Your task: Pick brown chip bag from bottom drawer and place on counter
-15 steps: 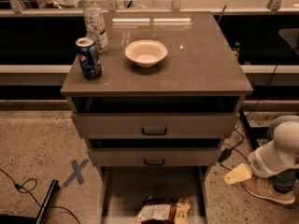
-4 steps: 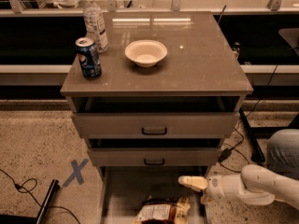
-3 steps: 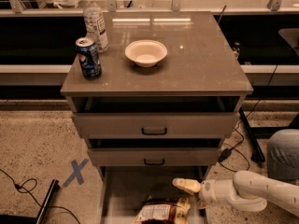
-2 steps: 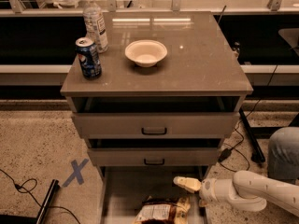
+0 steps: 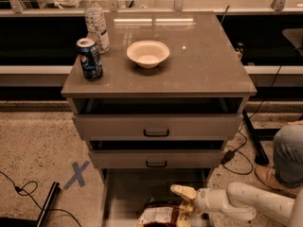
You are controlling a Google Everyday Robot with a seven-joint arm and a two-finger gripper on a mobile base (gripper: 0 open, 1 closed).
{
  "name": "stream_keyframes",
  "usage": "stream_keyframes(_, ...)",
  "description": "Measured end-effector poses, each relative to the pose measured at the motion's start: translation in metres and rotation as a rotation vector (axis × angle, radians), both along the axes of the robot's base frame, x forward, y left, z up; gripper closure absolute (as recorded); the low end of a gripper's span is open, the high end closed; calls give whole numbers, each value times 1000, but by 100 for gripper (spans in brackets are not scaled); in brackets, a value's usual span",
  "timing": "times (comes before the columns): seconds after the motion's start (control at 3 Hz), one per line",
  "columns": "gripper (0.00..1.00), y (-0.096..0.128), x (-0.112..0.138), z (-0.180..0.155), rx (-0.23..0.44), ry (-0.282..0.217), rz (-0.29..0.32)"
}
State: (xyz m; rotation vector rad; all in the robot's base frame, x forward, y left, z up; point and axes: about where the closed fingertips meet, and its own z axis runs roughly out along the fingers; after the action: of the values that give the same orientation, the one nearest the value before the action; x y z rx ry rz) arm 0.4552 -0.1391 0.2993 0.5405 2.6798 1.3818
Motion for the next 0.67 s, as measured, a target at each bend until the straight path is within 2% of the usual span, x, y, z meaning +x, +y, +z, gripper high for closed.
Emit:
stream_keyframes(0.33,0,15,-6,-23,2,39,35)
stream_keyframes(0.67,0,18,-18,-36,-14,72,31)
